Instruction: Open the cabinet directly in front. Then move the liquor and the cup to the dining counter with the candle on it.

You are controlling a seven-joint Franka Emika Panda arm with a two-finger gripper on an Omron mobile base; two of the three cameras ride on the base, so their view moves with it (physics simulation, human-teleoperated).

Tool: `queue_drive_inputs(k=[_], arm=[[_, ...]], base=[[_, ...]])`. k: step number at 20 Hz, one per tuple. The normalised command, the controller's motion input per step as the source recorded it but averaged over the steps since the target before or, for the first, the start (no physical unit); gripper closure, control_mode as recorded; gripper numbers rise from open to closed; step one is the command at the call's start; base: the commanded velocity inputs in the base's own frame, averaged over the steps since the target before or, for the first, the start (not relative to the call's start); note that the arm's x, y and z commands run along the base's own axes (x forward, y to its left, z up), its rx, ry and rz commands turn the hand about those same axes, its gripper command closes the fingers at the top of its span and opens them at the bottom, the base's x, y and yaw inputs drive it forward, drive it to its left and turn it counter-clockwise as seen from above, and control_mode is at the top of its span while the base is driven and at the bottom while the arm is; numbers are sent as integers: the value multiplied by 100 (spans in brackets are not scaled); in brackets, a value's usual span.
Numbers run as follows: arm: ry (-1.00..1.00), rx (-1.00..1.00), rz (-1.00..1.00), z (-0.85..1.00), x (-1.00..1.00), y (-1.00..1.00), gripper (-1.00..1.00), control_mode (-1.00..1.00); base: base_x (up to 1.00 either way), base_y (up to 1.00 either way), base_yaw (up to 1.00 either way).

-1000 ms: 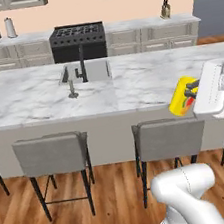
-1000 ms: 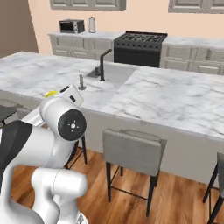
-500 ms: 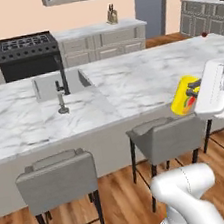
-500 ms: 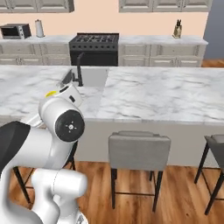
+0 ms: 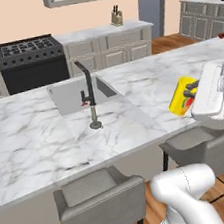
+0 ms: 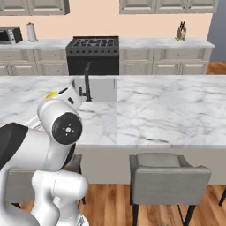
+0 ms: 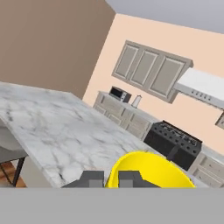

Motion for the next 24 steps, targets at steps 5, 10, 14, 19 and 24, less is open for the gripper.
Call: queue_drive_inputs(k=[5,10,14,19,24], arm=[[0,0,0,0,0,0,100,100],[2,-1,0,-1,15,0,100,-100],[17,-4,1,-19,94,13,100,-100],[21,-1,6,-39,85,11,100,-100],[10,0,9,-24,16,0,100,-100]], base=[[47,-1,0],[46,0,1],[0,0,0],[0,0,0],[0,0,0]])
